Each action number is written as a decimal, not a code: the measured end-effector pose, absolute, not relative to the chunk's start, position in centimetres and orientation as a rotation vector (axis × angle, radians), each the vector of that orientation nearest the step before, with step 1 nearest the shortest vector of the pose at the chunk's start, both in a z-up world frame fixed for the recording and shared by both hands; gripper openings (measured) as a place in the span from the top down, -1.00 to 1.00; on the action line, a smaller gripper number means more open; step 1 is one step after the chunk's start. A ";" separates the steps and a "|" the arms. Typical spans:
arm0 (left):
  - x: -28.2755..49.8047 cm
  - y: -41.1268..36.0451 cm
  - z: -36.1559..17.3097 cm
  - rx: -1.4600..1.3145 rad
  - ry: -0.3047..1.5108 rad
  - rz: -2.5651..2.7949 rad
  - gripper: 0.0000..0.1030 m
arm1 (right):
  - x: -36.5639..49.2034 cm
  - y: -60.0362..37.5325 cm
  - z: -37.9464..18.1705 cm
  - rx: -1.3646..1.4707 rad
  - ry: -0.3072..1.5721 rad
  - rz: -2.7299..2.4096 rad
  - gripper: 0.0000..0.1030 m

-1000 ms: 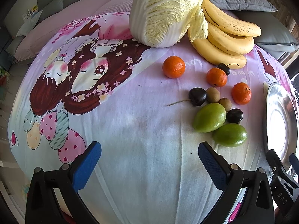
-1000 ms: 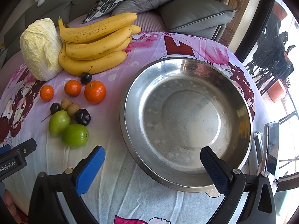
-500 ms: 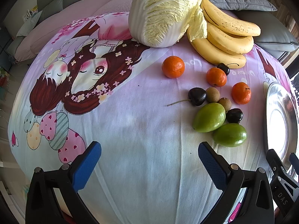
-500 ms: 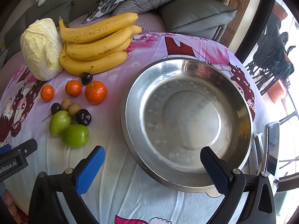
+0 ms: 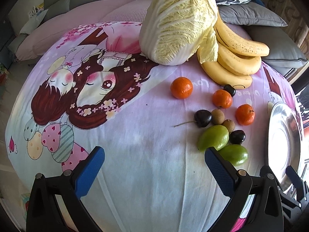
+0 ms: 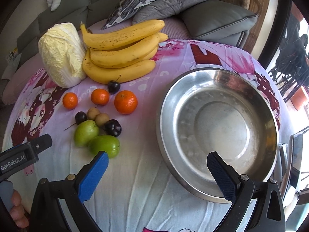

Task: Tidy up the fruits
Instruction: 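Move the right tool to the larger green fruit and close on it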

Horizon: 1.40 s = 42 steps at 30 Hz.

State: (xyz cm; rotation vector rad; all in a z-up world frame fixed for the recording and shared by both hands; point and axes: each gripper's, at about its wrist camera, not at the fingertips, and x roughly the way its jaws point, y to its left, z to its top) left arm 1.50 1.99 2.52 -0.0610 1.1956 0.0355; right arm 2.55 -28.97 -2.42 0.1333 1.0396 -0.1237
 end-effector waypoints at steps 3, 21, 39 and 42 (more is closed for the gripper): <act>2.1 2.4 2.4 -0.095 1.206 0.018 -1.00 | 3.0 -27.7 -2.7 0.134 1.043 -0.077 -1.00; 4.5 0.9 0.9 -0.046 1.249 -0.049 -1.00 | 5.2 -23.9 -4.5 0.137 1.098 0.058 -0.98; 6.8 -1.8 -1.6 -0.155 1.316 -0.232 -0.77 | 6.7 -23.8 -6.6 0.196 1.137 0.051 -0.49; 7.3 -3.0 -1.7 -0.164 1.313 -0.265 -0.74 | 6.8 -24.0 -6.5 0.216 1.135 0.049 -0.46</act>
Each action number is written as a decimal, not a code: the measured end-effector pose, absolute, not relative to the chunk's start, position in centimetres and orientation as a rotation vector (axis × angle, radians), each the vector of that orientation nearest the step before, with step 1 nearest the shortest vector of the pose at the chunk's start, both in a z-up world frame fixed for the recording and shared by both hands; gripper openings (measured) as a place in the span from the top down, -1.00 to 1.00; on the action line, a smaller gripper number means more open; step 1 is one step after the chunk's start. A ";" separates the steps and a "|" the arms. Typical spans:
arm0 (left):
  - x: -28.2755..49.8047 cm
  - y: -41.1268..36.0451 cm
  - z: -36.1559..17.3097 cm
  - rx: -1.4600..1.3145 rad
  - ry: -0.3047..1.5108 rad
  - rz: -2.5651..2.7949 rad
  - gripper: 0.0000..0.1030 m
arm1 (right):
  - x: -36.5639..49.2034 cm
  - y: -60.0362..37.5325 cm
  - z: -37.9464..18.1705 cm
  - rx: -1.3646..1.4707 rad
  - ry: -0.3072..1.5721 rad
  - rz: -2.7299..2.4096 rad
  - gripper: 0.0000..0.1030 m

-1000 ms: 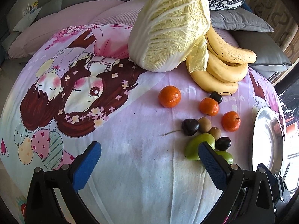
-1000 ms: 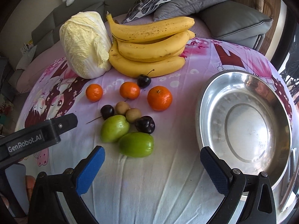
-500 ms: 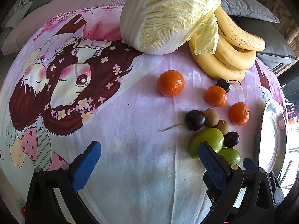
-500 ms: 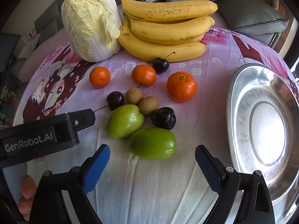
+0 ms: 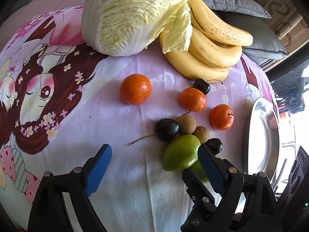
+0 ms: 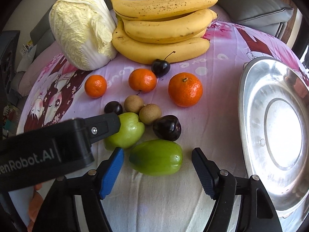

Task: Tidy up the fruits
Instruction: 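Move the right tool to the larger green fruit and close on it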

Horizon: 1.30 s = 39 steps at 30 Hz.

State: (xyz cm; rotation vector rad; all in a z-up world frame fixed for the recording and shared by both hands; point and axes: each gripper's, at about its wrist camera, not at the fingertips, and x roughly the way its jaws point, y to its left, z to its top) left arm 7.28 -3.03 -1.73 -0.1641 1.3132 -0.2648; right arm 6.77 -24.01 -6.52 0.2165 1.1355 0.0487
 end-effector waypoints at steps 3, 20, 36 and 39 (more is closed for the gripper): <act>7.9 -4.6 -1.9 -0.159 1.321 -0.294 -0.56 | 6.8 -23.8 -6.5 0.217 1.137 0.047 -0.46; 9.8 -8.8 -3.8 -0.211 1.358 -0.387 0.09 | 6.7 -23.6 -6.8 0.198 1.145 0.043 -0.47; 10.0 -7.5 -4.3 -0.240 1.408 -0.338 0.06 | 6.7 -23.7 -6.9 0.197 1.147 0.045 -0.47; 10.1 -6.7 -4.4 -0.274 1.421 -0.306 0.06 | 6.6 -23.7 -6.9 0.189 1.148 0.044 -0.47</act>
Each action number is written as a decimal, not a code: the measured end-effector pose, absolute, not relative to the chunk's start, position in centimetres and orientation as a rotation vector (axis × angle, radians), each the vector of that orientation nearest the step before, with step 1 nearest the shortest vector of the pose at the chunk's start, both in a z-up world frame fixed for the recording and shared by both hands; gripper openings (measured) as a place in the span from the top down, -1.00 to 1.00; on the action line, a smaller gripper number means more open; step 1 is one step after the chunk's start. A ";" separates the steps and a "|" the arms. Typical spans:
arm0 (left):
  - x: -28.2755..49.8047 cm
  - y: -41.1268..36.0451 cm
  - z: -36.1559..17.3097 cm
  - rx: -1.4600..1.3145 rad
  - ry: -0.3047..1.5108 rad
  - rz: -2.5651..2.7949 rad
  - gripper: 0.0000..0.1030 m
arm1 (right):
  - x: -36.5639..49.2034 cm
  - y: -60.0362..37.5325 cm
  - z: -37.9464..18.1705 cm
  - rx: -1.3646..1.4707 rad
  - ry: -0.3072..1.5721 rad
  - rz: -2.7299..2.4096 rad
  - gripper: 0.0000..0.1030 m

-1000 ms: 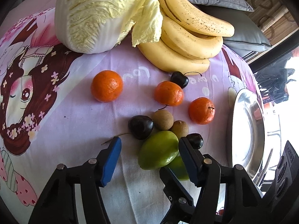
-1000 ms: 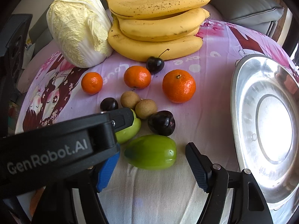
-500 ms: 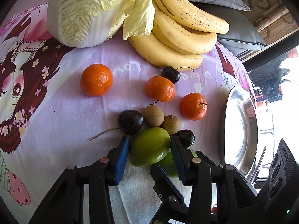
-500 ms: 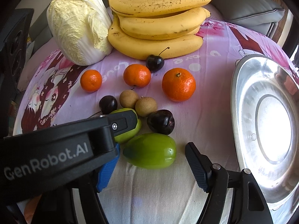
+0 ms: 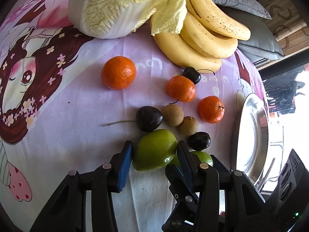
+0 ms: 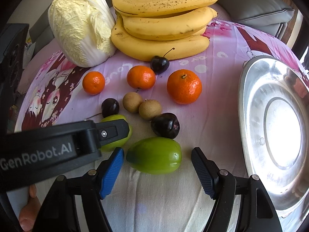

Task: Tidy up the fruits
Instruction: 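Move the right tool to the larger green fruit and close on it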

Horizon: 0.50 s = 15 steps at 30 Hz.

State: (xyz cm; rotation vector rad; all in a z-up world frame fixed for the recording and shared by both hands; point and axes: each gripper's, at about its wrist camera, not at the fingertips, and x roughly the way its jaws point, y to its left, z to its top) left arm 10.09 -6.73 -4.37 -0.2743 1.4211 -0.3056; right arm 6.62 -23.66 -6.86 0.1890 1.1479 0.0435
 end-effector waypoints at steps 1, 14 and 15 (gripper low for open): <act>10.1 -6.5 -4.4 -0.287 1.425 -0.294 0.06 | 6.6 -23.6 -6.8 0.186 1.147 0.043 -0.47; 10.3 -2.9 -4.6 -0.415 1.426 -0.163 0.06 | 6.6 -21.4 -7.1 0.063 1.146 0.071 -0.47; 10.4 -2.8 -4.6 -0.413 1.427 -0.163 0.06 | 6.6 -21.3 -7.1 0.046 1.145 0.070 -0.47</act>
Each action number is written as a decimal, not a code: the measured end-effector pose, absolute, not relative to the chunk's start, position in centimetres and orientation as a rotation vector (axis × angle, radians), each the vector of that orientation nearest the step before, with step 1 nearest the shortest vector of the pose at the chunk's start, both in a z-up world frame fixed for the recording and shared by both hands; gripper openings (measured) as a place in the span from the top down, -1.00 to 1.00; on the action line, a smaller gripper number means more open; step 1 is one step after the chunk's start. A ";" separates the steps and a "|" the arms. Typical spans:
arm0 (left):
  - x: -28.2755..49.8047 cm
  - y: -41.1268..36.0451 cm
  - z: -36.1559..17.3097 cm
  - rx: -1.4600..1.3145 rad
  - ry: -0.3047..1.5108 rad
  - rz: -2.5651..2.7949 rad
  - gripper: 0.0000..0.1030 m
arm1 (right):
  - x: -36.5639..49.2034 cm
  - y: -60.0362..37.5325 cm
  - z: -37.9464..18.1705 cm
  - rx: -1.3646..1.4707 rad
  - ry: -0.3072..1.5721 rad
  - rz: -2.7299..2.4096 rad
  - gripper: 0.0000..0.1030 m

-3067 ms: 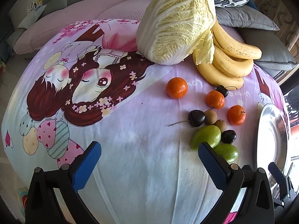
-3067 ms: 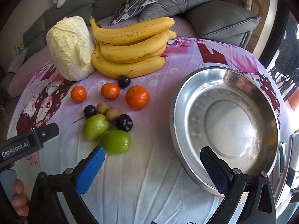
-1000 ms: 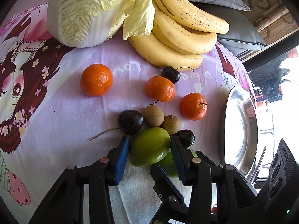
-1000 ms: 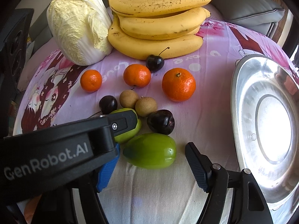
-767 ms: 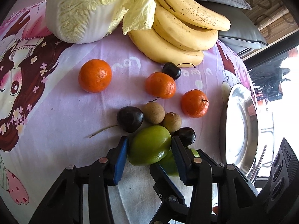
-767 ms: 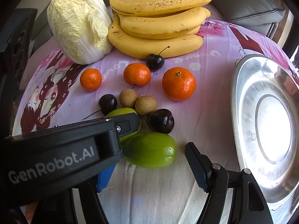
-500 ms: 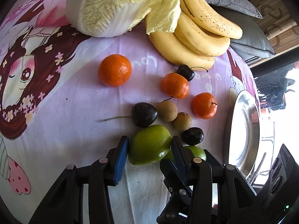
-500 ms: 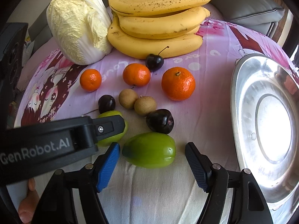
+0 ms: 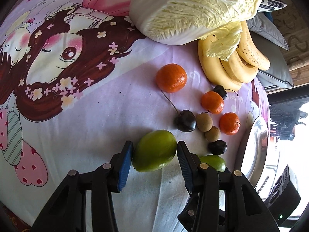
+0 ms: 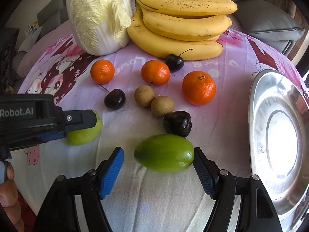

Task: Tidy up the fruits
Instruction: 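Move the right tool to the larger green fruit and close on it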

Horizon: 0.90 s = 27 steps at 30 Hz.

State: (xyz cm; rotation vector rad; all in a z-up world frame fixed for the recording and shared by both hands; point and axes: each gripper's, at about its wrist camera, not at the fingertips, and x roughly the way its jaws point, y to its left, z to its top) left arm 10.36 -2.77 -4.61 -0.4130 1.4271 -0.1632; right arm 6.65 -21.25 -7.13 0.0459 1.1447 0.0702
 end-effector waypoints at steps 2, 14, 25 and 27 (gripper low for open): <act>10.4 -3.0 -4.7 -0.408 1.431 -0.163 0.06 | 6.7 -20.9 -7.3 0.011 1.141 0.067 -0.47; 10.3 -3.4 -5.2 -0.379 1.448 -0.144 0.06 | 6.8 -20.2 -7.3 -0.067 1.115 0.031 -0.31; 10.4 -4.1 -5.2 -0.346 1.449 -0.140 0.13 | 6.8 -21.3 -6.5 -0.017 1.113 0.043 -0.18; 10.3 -4.0 -5.0 -0.353 1.446 -0.140 0.13 | 6.8 -21.7 -6.1 -0.001 1.109 0.042 -0.18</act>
